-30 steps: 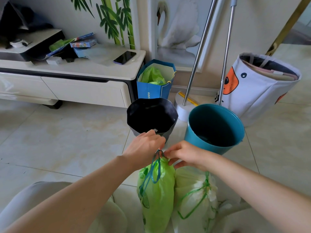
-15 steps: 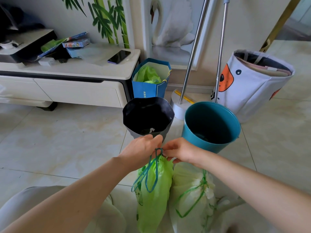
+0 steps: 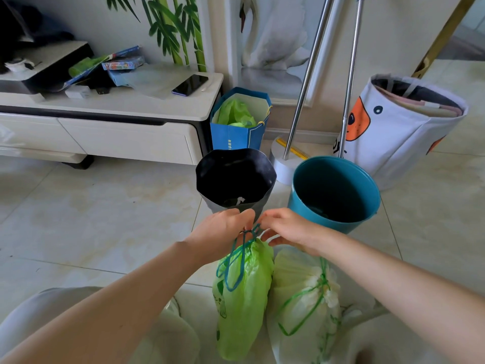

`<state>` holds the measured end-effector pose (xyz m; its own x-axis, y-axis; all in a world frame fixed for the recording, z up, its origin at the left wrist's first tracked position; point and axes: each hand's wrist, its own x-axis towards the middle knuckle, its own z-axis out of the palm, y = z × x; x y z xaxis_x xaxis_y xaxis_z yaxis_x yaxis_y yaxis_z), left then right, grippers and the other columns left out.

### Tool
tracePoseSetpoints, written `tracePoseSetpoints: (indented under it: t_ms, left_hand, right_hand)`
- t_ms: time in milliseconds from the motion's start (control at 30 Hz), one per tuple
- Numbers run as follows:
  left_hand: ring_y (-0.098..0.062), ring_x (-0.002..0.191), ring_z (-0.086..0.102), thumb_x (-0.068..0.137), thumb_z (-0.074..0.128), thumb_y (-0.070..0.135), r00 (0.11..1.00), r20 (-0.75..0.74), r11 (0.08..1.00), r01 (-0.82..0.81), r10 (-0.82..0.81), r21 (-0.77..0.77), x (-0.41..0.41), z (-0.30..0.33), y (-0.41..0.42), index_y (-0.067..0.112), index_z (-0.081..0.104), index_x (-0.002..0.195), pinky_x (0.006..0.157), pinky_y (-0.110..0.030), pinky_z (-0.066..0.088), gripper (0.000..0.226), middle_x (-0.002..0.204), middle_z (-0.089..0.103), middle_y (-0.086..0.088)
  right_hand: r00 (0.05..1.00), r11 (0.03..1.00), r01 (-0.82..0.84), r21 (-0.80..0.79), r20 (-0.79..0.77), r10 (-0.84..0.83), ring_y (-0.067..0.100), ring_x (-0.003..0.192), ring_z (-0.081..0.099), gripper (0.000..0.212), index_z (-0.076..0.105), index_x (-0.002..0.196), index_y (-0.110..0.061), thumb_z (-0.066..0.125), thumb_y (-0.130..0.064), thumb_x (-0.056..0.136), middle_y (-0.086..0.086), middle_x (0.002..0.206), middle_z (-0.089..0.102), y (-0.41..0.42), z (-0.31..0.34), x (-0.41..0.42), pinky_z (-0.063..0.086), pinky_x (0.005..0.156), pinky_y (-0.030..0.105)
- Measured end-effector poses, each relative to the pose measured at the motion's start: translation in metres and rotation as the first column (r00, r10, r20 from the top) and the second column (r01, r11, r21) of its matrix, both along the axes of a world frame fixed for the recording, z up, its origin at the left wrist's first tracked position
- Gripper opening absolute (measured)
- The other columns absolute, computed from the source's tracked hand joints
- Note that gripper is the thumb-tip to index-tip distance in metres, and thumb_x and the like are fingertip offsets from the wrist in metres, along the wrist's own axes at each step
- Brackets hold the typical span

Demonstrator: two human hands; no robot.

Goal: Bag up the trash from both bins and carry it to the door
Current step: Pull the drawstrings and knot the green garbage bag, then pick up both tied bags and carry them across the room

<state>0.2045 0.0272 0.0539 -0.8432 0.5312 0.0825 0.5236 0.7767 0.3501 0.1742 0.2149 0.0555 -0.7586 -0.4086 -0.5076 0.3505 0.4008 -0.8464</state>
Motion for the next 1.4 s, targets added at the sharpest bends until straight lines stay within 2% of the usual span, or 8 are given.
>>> tracePoseSetpoints:
  t_ms: [300, 467, 600, 733, 867, 1033, 1167, 1400]
  left_hand:
    - [-0.025, 0.063, 0.041, 0.092, 0.054, 0.023, 0.999, 0.037, 0.996, -0.023, 0.020, 0.084, 0.005, -0.001, -0.006, 0.015, 0.047, 0.095, 0.057, -0.035, 0.043, 0.012, 0.078, 0.059, -0.010]
    - [-0.026, 0.062, 0.040, 0.092, 0.056, 0.022, 0.999, 0.036, 0.997, -0.022, 0.019, 0.081, 0.003, 0.002, -0.005, 0.012, 0.050, 0.093, 0.055, -0.032, 0.038, 0.012, 0.073, 0.054, -0.006]
    - [-0.025, 0.064, 0.046, 0.094, 0.055, 0.025, 1.000, 0.016, 0.997, 0.005, -0.006, 0.076, 0.005, 0.001, 0.000, 0.008, 0.053, 0.094, 0.057, -0.033, 0.041, 0.017, 0.078, 0.060, -0.010]
    - [-0.029, 0.063, 0.047, 0.091, 0.045, 0.037, 0.999, 0.030, 0.994, 0.014, -0.018, 0.105, 0.003, 0.001, -0.003, 0.008, 0.052, 0.091, 0.056, -0.038, 0.046, 0.030, 0.075, 0.058, -0.011]
    - [-0.030, 0.062, 0.049, 0.088, 0.041, 0.044, 0.999, 0.045, 0.990, 0.002, -0.009, 0.140, 0.001, 0.000, -0.010, 0.008, 0.053, 0.089, 0.056, -0.037, 0.047, 0.038, 0.072, 0.059, -0.010]
    - [-0.005, 0.062, 0.053, 0.085, 0.062, 0.037, 0.986, 0.167, 0.973, -0.041, 0.003, 0.226, 0.000, 0.000, -0.016, 0.010, 0.063, 0.083, 0.060, -0.020, 0.045, 0.027, 0.071, 0.061, 0.005]
    - [0.007, 0.066, 0.059, 0.078, 0.074, 0.026, 0.954, 0.293, 0.930, -0.162, 0.063, 0.329, -0.001, 0.006, -0.019, 0.010, 0.075, 0.084, 0.064, -0.009, 0.045, 0.017, 0.072, 0.064, 0.012]
    - [-0.009, 0.066, 0.063, 0.084, 0.069, 0.008, 0.777, 0.583, 0.668, -0.566, 0.238, 0.482, 0.005, 0.025, -0.042, 0.017, 0.073, 0.076, 0.066, -0.026, 0.053, 0.013, 0.063, 0.070, 0.005]
  right_hand:
    - [0.965, 0.979, -0.087, 0.186, -0.230, 0.129, 0.010, 0.063, 0.054, 0.006, 0.061, 0.084, -0.012, 0.056, -0.011, 0.088, -0.002, 0.070, 0.058, -0.003, 0.017, -0.002, 0.049, 0.060, 0.018]
    - [0.703, 0.746, -0.275, 0.606, -0.402, 0.587, 0.015, 0.071, 0.054, 0.013, 0.058, 0.095, -0.019, 0.057, -0.016, 0.083, -0.005, 0.073, 0.054, 0.008, 0.028, -0.002, 0.042, 0.059, 0.024]
    - [0.453, 0.515, -0.072, 0.854, -0.432, 0.780, 0.032, 0.087, 0.056, 0.017, 0.046, 0.095, -0.012, 0.048, -0.002, 0.081, 0.007, 0.089, 0.053, 0.009, 0.031, 0.004, 0.040, 0.059, 0.039]
    - [0.419, 0.455, 0.170, 0.874, -0.482, 0.770, 0.032, 0.092, 0.057, 0.032, 0.046, 0.102, -0.012, 0.058, 0.002, 0.076, 0.007, 0.098, 0.056, 0.018, 0.030, -0.004, 0.032, 0.058, 0.036]
    - [0.709, 0.709, 0.083, 0.701, -0.541, 0.452, 0.025, 0.085, 0.057, 0.010, 0.061, 0.088, -0.013, 0.055, -0.020, 0.086, 0.003, 0.088, 0.059, 0.037, 0.042, -0.018, 0.044, 0.067, 0.034]
    - [0.981, 0.996, -0.041, 0.075, -0.186, 0.054, 0.012, 0.083, 0.063, 0.022, 0.069, 0.075, -0.004, 0.057, -0.016, 0.088, 0.006, 0.085, 0.071, 0.047, 0.065, -0.018, 0.054, 0.084, 0.032]
    - [0.986, 0.916, 0.164, -0.367, 0.093, -0.139, 0.021, 0.083, 0.067, 0.032, 0.061, 0.065, -0.010, 0.047, -0.013, 0.093, 0.010, 0.075, 0.067, 0.050, 0.072, -0.020, 0.054, 0.080, 0.033]
    - [0.911, 0.839, 0.388, -0.382, 0.295, -0.287, 0.014, 0.050, 0.041, 0.021, 0.056, 0.077, -0.011, 0.046, -0.018, 0.095, -0.001, 0.056, 0.039, 0.052, 0.063, -0.025, 0.055, 0.066, 0.031]
